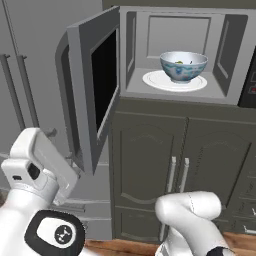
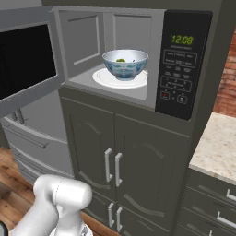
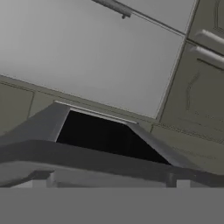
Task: Place the bowl containing the garlic and broccoli in the microwave. Close the microwave door and press the start button to microwave the meal.
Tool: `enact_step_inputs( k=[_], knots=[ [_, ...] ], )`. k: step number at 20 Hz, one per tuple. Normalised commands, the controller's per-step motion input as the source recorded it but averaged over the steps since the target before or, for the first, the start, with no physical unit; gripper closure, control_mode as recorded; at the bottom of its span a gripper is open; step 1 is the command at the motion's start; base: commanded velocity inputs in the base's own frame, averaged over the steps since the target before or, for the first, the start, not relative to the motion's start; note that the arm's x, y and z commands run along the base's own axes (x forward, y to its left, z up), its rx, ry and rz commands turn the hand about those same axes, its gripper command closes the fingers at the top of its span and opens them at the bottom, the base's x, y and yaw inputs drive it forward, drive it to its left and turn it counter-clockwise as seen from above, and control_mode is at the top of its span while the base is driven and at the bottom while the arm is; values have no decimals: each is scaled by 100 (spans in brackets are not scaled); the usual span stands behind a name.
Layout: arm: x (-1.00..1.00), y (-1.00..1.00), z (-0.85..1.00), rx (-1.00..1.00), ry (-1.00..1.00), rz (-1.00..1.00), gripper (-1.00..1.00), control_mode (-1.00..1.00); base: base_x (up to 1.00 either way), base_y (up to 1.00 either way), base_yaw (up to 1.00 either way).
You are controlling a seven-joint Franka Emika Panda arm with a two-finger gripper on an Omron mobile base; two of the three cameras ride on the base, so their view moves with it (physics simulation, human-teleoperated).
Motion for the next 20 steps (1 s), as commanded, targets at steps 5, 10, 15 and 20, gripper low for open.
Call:
enact_step_inputs(
  k=[5, 10, 15, 20],
  knots=[
    [68, 71, -11, -8, 11, -1, -100, -100, 0, 0, 0],
    [62, 27, -1, -2, 5, -11, -100, -100, 0, 0, 0],
    [34, -35, 0, 0, 0, -27, -100, -100, 0, 0, 0],
    [-4, -99, 3, 3, -12, -28, -100, -100, 0, 0, 0]
  ],
)
